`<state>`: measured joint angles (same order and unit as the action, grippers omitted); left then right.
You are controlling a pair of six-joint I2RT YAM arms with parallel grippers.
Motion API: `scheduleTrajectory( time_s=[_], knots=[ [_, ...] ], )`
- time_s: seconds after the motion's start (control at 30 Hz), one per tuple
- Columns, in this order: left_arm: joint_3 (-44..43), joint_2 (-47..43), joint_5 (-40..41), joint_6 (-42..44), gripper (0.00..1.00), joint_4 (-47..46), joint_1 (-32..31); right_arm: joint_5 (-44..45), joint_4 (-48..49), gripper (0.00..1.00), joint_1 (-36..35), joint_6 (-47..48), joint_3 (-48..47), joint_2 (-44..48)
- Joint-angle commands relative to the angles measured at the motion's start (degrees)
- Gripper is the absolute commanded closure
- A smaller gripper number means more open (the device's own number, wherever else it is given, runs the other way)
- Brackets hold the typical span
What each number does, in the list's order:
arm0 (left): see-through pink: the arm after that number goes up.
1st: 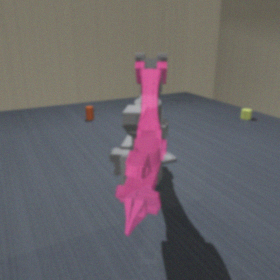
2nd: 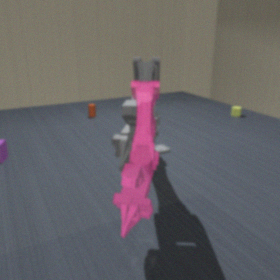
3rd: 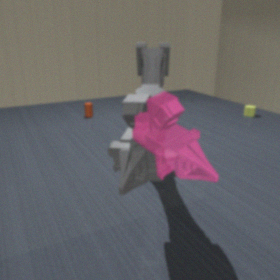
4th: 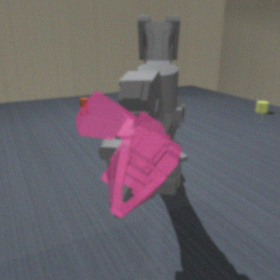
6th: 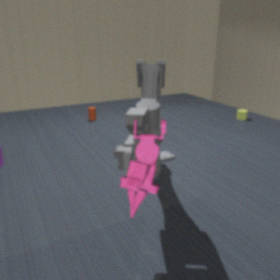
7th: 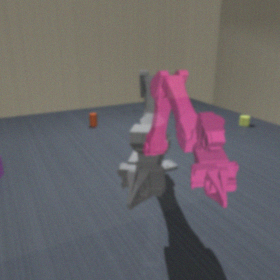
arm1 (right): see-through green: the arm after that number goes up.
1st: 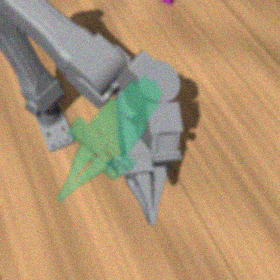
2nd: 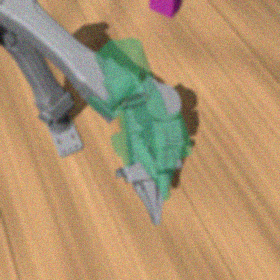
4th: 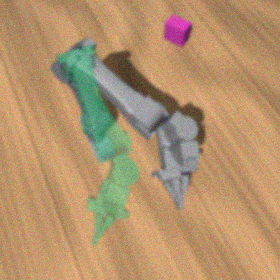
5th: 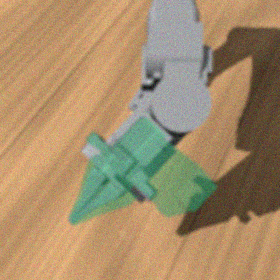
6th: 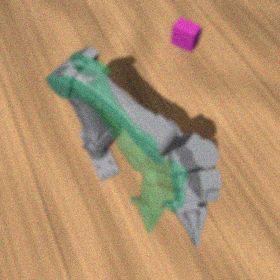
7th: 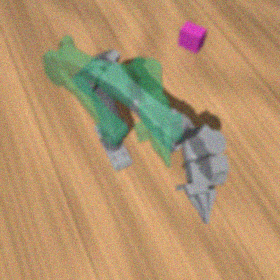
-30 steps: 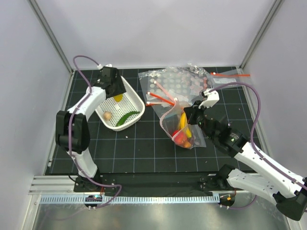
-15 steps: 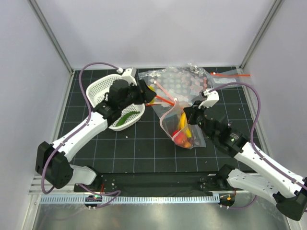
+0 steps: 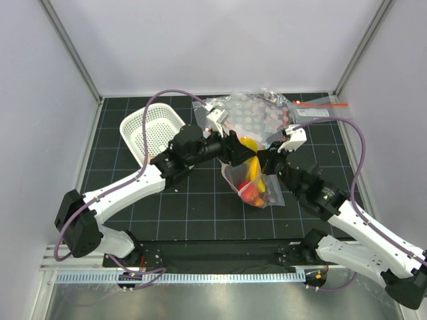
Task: Place the food in the zip-top bag and seal the zipper
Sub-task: Place the fake fruit in the zipper food storage bag.
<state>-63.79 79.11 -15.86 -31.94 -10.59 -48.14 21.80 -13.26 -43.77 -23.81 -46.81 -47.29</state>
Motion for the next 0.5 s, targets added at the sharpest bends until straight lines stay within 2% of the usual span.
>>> scheduleTrajectory(
  time_s=[0.0,0.1,0.17,0.2,0.23,0.3,0.33,0.37,0.47],
  knots=[
    [0.0,1.9,-1.3,1.0,0.61,-5.0,-0.9,2.0,5.0,0.99,-0.2,0.3,0.2,3.1],
    [-0.1,3.1,0.5,1.3,0.61,-4.4,-1.3,3.5,5.3,0.99,-0.2,0.4,0.8,4.5],
    [-0.5,4.0,1.1,1.5,0.56,-4.1,-1.6,3.9,5.3,0.99,-0.2,0.4,1.0,4.9],
    [-0.9,4.5,1.3,1.7,0.51,-3.7,-1.7,4.1,5.3,0.99,-0.2,0.4,0.9,5.0],
    [-1.5,5.2,2.0,2.2,0.4,-2.8,-1.8,4.3,5.3,0.99,-0.3,0.4,0.9,5.2],
    [-2.1,5.6,2.8,3.3,0.27,-1.1,-2.7,5.2,5.1,0.99,-0.2,0.5,1.0,5.3],
    [-3.0,5.5,3.5,4.7,0.08,-0.1,-3.2,5.5,4.9,0.99,-0.2,0.3,1.0,5.4],
    [-3.4,5.4,5.0,5.3,0.01,0.8,-4.1,5.6,4.8,0.99,-0.2,0.3,1.0,5.4],
    [-4.6,4.0,7.2,7.5,0.0,4.1,-5.3,6.5,4.6,0.99,-0.2,0.3,0.9,5.5]
  ],
)
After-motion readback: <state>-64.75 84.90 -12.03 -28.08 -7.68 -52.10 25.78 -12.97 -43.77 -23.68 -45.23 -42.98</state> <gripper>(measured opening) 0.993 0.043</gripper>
